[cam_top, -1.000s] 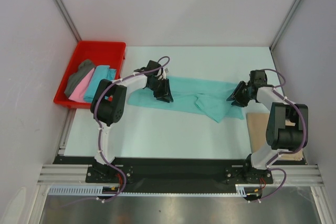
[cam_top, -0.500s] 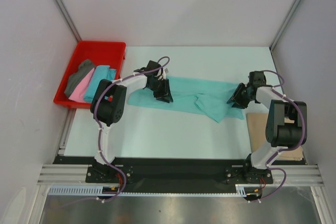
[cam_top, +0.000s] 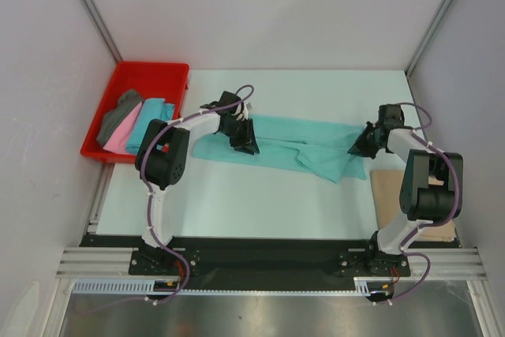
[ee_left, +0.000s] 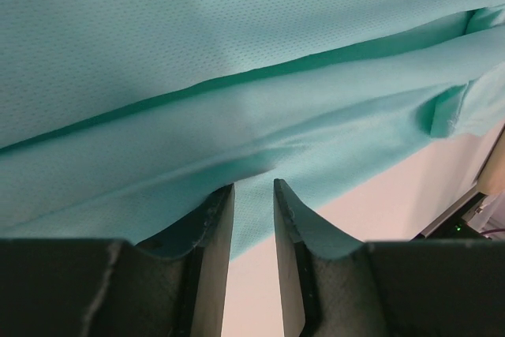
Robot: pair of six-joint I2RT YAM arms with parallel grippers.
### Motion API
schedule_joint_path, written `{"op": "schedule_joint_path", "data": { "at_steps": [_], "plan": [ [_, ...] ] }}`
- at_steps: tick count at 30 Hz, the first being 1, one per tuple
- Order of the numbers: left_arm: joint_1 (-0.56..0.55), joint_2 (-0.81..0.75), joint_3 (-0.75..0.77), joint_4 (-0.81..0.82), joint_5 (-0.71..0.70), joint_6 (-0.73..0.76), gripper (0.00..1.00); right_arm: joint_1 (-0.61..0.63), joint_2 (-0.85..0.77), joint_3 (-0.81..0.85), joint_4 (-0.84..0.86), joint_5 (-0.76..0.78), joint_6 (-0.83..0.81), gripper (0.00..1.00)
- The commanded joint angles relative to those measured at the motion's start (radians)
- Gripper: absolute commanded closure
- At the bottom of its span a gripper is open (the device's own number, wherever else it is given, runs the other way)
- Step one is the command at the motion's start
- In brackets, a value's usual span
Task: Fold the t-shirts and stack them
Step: Fold the tshirt
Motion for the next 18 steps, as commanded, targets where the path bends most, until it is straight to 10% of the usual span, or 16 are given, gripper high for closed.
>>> {"op": "schedule_joint_path", "data": {
  "at_steps": [1, 7, 11, 18],
  "plan": [
    [0.011, -0.04, -0.02, -0.003, -0.015, 0.022, 0.67, -0.027, -0.009, 0.061, 0.047, 0.028, 0.023, 1.0],
    [0.009, -0.033, -0.018, 0.0, -0.011, 0.022, 0.68, -0.043, 0.056, 0.101, 0.082, -0.039, 0.053, 0.98],
    [0.011, -0.033, -0.017, 0.0, -0.009, 0.025, 0.68, -0.043, 0.1, 0.128, 0.097, -0.09, 0.057, 0.73],
    [0.011, -0.035, -0.014, 0.006, 0.006, 0.022, 0.68, -0.038, 0.042, 0.126, -0.006, -0.096, -0.009, 0.62]
  ]
}}
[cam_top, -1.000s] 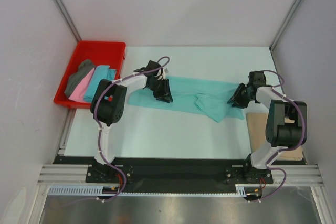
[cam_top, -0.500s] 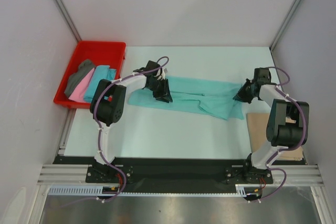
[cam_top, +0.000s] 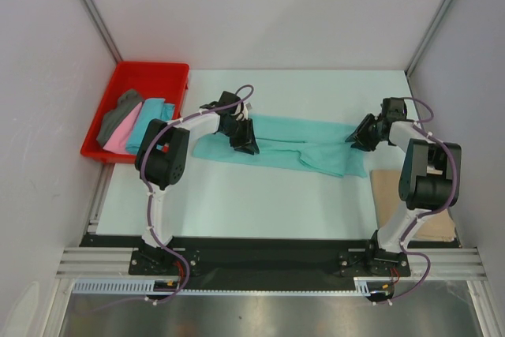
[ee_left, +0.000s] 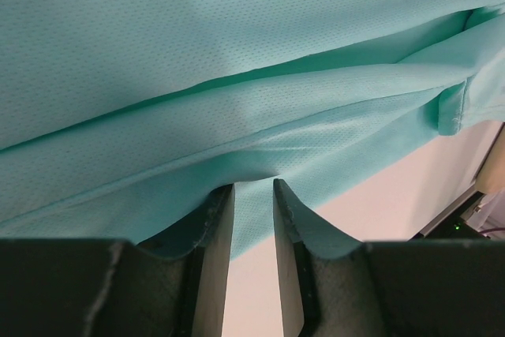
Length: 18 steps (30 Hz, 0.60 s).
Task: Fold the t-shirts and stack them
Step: Fold the tshirt
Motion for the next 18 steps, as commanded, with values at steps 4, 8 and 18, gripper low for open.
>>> {"op": "schedule_joint_path", "data": {
  "at_steps": [4, 8, 18],
  "plan": [
    [0.008, -0.033, -0.007, 0.001, 0.005, 0.017, 0.68, 0.003, -0.111, -0.044, -0.047, -0.023, -0.047, 0.61],
    [0.008, -0.031, -0.001, -0.001, 0.009, 0.015, 0.68, 0.015, -0.114, -0.084, -0.03, -0.025, -0.057, 0.6],
    [0.007, -0.039, -0.001, -0.01, 0.005, 0.017, 0.68, 0.026, -0.042, -0.049, -0.006, -0.042, -0.061, 0.68]
  ]
}}
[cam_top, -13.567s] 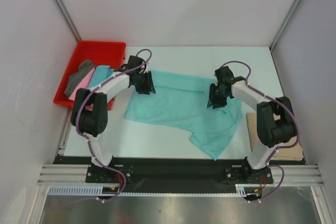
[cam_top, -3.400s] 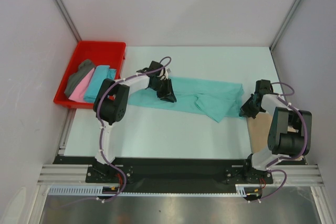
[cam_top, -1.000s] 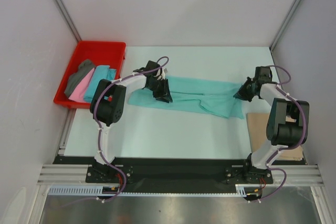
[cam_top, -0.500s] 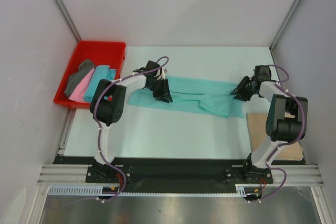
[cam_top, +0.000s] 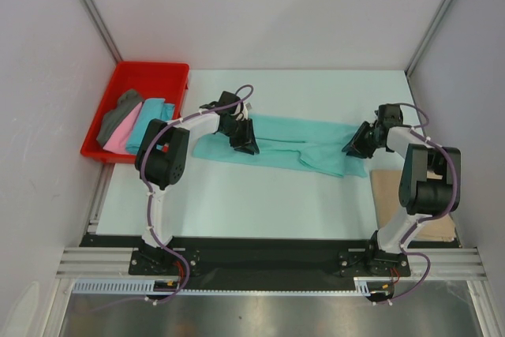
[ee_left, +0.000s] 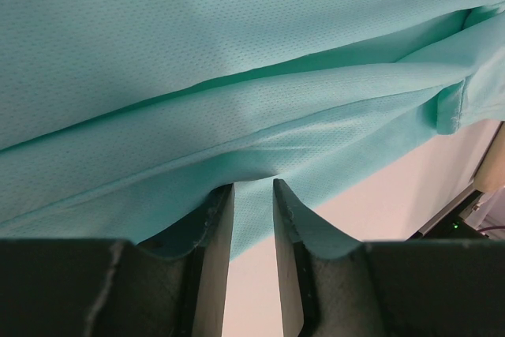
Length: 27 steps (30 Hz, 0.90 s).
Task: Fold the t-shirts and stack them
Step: Fold the tshirt
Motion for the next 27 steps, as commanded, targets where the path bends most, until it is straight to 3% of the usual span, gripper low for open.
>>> {"op": "schedule_joint_path", "data": {
  "at_steps": [1, 9, 19, 24, 27],
  "plan": [
    [0.005, -0.043, -0.005, -0.008, -0.003, 0.017, 0.68, 0.003, 0.023, 0.048, 0.022, -0.017, -0.014, 0.71],
    [0.005, -0.043, -0.015, 0.001, 0.0, 0.007, 0.68, 0.0, 0.035, 0.141, 0.009, 0.029, -0.031, 1.0],
    [0.004, -0.046, 0.013, 0.029, 0.042, -0.006, 0.66, 0.001, 0.124, 0.183, 0.019, 0.03, -0.045, 0.98],
    [-0.011, -0.065, 0.012, 0.104, 0.106, -0.014, 0.58, 0.006, 0.156, 0.215, 0.016, 0.026, -0.042, 0.92],
    [-0.045, -0.082, -0.01, 0.186, 0.166, -0.034, 0.55, 0.004, 0.15, 0.227, 0.003, 0.039, -0.037, 0.83]
  ]
}}
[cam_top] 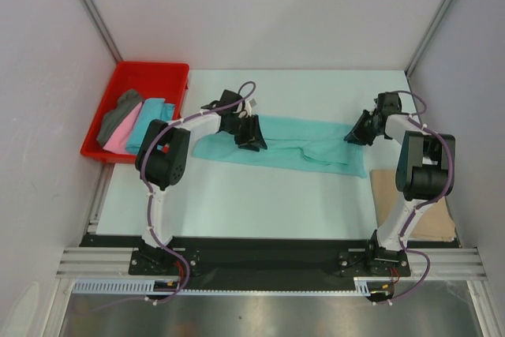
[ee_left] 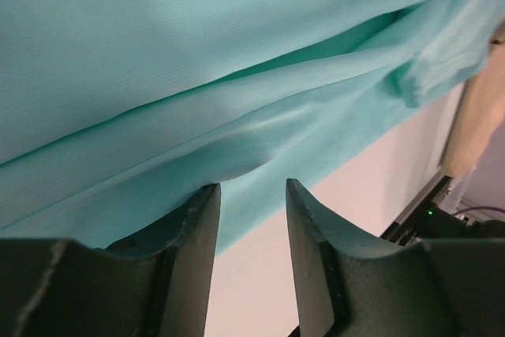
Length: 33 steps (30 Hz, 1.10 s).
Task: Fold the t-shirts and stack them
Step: Fold the tshirt
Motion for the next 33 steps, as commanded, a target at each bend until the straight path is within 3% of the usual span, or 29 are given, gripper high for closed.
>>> {"op": "schedule_joint_path", "data": {
  "at_steps": [1, 6, 8, 15, 22, 33],
  "plan": [
    [-0.043, -0.069, -0.004, 0.131, 0.124, -0.026, 0.55, 0.001, -0.009, 0.059, -0.01, 0.023, -0.008, 0.77],
    [-0.109, 0.0, 0.007, 0.269, 0.18, -0.112, 0.56, 0.005, -0.021, 0.091, -0.108, -0.003, -0.006, 0.66],
    [-0.128, 0.026, 0.028, 0.288, 0.149, -0.134, 0.63, 0.005, -0.048, 0.071, -0.109, -0.01, -0.003, 0.64],
    [-0.183, 0.071, 0.075, 0.279, 0.04, -0.163, 0.77, 0.02, -0.105, 0.032, -0.129, -0.009, 0.02, 0.63],
    [-0.206, 0.12, 0.14, 0.272, -0.046, -0.178, 0.77, 0.043, -0.121, 0.01, -0.139, 0.005, 0.032, 0.6],
    [-0.215, 0.252, 0.315, 0.292, -0.021, -0.238, 0.75, 0.047, -0.165, -0.015, -0.178, 0.039, 0.041, 0.59]
  ]
}}
